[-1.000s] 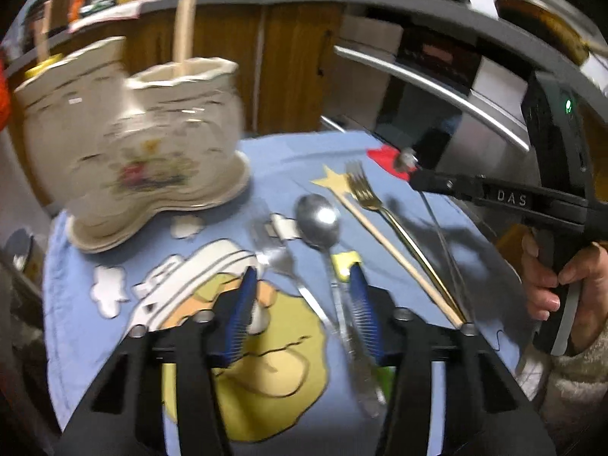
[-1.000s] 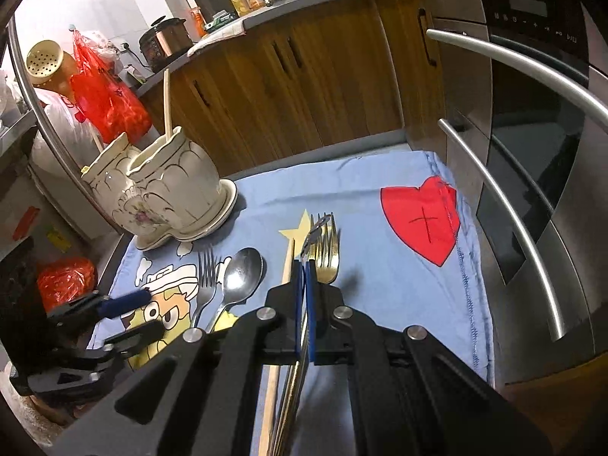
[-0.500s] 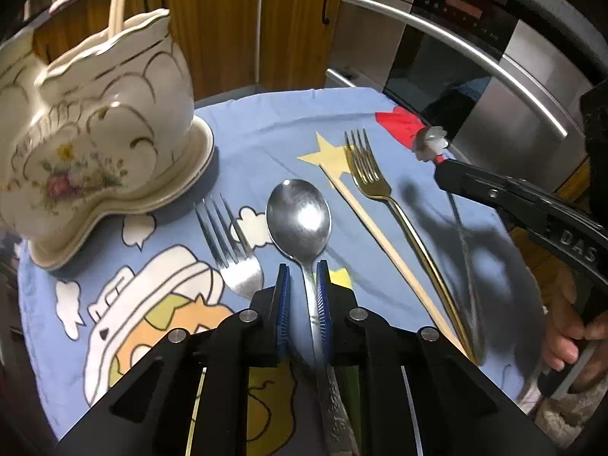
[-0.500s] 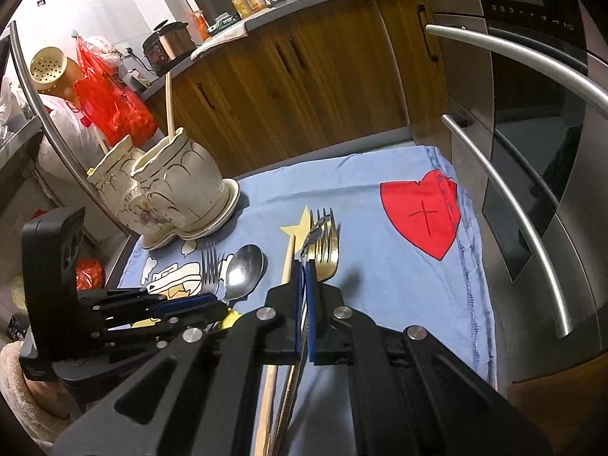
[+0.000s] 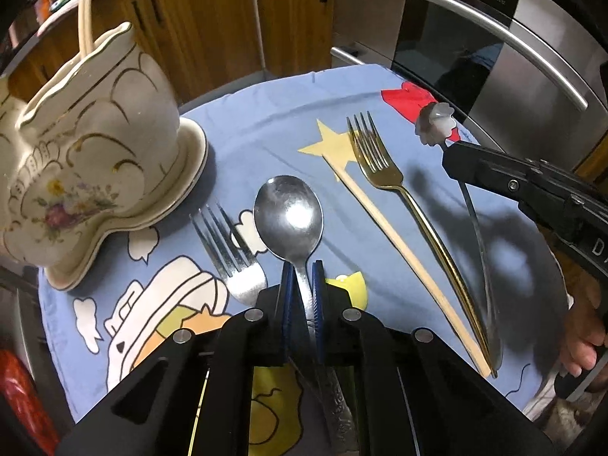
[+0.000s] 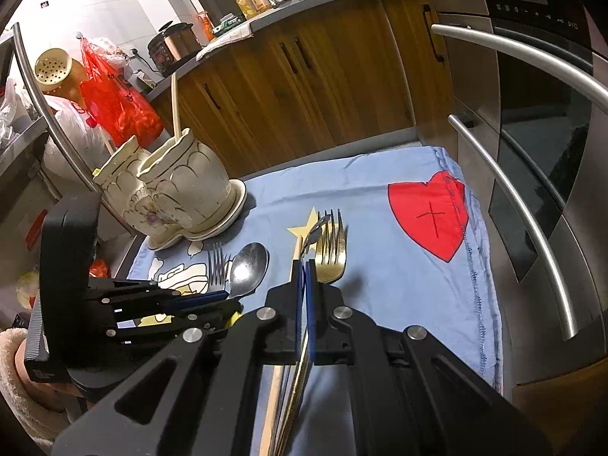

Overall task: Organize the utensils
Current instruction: 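Lift the silver spoon and gold fork and carry both over the holder cups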

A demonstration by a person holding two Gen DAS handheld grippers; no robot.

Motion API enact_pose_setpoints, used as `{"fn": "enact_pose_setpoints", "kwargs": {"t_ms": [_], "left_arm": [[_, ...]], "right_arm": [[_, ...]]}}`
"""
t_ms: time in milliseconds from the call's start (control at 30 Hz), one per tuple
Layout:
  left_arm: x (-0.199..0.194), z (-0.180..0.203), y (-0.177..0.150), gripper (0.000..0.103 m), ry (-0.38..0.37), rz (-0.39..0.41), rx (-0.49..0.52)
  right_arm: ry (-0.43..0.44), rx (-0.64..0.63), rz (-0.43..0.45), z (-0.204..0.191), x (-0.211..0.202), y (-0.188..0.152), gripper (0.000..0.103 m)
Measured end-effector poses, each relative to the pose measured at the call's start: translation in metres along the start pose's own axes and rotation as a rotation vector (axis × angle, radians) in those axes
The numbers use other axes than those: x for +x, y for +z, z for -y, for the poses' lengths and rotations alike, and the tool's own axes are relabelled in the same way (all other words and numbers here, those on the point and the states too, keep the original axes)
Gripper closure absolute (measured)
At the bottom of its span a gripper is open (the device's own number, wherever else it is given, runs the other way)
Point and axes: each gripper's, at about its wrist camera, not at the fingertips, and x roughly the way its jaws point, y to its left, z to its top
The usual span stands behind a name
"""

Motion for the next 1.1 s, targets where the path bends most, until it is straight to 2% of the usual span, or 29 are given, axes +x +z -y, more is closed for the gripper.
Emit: {"fn": "enact_pose_setpoints", "kwargs": {"t_ms": [200,267,500,833,1100], "left_arm": [[-0.011,-0.01,-0.008,0.098,-0.097,0.094,-0.037],[-0.024,-0.012,-0.011,0.098,-0.121,0.149,-0.035],[-0.072,-0.025,-0.023,0.097,-0.157,0.297,-0.046],[-0.133,-0.053,-0.033,0.097,-0.148,0.431,-0.087],[-0.19,-0.096,-0.014,0.097,-0.122,0.564,-0.134]], "right_arm": [[0.003,-0.022,0.034,-0.009,-0.01,0.003,0.101],[0.004,-0.035,0.056,-0.013,-0.015,0.005,0.101],[0.012,-0.095,0.139,-0.034,-0.033,0.012,0.101],[0.037,-0.186,0.232,-0.072,-0.049,0.034,0.101],[0.086,-0.236,0.281,-0.11,-0.04,0.07,0.101]]}}
